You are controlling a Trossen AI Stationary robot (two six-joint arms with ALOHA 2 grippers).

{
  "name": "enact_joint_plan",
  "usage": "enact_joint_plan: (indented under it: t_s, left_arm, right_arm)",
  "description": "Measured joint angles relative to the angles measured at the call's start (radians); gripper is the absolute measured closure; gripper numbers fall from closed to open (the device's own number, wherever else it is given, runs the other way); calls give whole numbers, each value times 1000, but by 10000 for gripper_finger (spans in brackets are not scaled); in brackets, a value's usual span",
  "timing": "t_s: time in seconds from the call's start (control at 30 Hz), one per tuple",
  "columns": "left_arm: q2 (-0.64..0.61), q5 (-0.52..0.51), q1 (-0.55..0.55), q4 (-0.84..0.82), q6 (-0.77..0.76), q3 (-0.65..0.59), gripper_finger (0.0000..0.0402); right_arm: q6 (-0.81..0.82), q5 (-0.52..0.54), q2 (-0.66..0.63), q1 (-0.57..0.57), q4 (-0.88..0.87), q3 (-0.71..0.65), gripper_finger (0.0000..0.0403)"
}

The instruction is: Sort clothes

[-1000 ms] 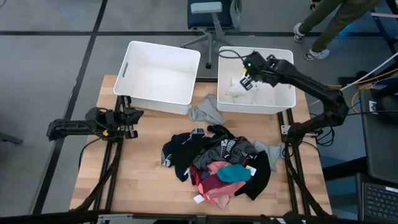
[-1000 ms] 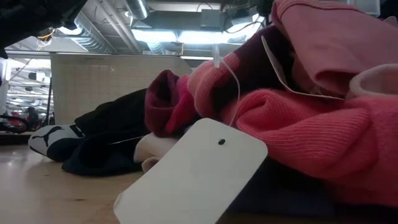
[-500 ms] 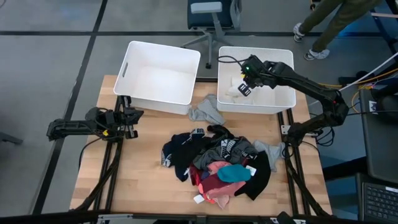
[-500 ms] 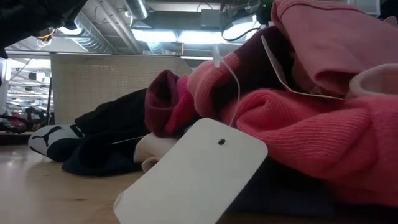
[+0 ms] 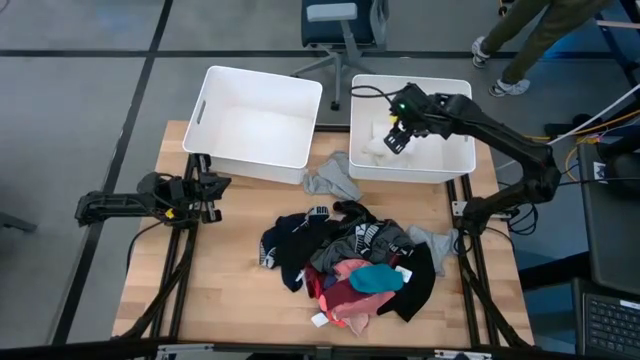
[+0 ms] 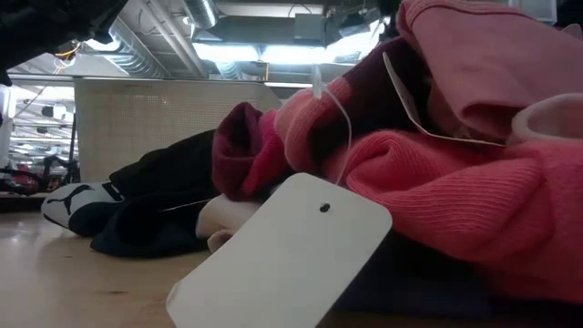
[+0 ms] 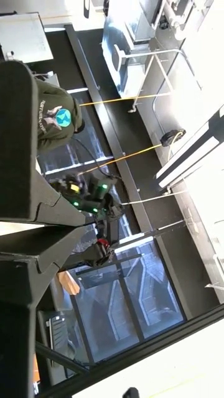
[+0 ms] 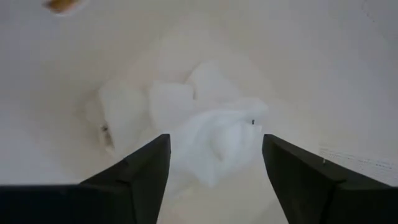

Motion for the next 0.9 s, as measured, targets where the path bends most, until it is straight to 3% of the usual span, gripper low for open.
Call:
enact_joint_plan:
  t_s: [0.37,0.57,0.77,0.9]
  left_arm:
    - [0,0,0,0,-11,0,398]
    - [0,0,0,-1,-16,0,398]
    - [0,0,0,-1,-19,0,398]
    - [0,0,0,-2,-19,0,398]
  right_arm:
    - [175,-21,-2,311,-227,172,153]
    - [292,-58,-2,525,-310,175,153]
    - [449,-7,-1,725,-320,172,153]
    - [561,35,-15,840,-326,95,153]
